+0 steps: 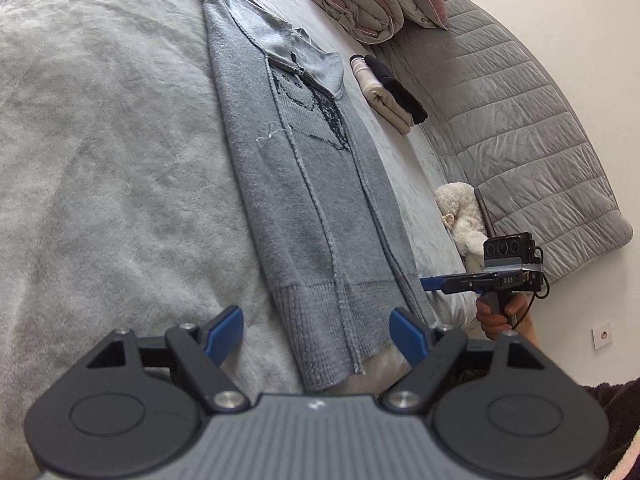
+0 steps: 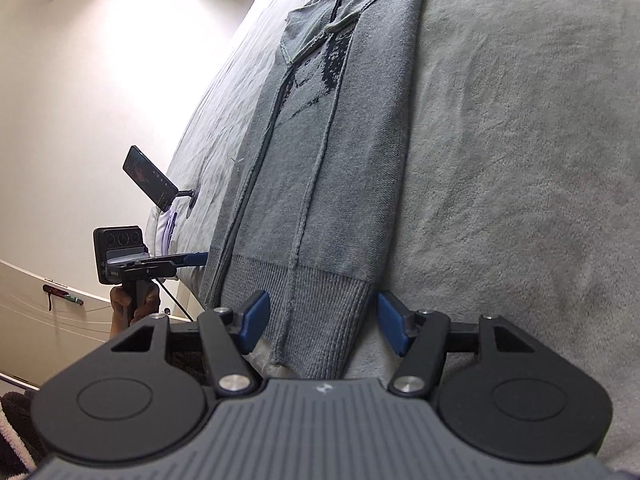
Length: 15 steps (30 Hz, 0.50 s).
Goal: Fold clothes
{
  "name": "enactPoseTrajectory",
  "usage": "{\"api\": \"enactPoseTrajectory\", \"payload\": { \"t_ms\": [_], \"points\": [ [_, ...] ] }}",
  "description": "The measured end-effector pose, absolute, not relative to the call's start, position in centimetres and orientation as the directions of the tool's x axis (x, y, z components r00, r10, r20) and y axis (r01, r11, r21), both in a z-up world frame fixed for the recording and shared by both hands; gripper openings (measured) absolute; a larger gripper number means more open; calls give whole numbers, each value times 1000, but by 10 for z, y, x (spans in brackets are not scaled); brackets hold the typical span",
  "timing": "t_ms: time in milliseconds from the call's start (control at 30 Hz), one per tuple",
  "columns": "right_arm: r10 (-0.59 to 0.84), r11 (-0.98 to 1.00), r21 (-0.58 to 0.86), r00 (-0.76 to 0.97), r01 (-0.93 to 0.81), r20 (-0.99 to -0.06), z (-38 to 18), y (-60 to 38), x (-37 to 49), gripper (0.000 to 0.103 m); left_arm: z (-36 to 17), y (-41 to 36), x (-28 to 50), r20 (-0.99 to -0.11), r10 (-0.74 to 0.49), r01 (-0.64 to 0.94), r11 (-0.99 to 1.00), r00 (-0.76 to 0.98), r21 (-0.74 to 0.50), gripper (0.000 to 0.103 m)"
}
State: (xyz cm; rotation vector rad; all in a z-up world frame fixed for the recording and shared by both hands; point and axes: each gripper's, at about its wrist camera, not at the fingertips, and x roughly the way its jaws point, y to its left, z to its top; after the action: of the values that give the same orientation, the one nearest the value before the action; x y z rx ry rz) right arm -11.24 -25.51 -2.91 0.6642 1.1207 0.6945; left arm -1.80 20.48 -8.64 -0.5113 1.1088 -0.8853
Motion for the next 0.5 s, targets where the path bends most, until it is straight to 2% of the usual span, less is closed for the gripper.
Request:
{"api": "enactPoseTrajectory", "payload": {
  "t_ms": [367,500],
  "points": [
    [793,597,786,269,-160,-547,-35,-263,-113,60,-92,200,-14,-533,-834,352,545,139,-761,74],
    [804,582,794,265,-176,-532,-36,-259,-112,60,-97,188,-14,-502,-859,378,498,96,-780,73]
  ]
}}
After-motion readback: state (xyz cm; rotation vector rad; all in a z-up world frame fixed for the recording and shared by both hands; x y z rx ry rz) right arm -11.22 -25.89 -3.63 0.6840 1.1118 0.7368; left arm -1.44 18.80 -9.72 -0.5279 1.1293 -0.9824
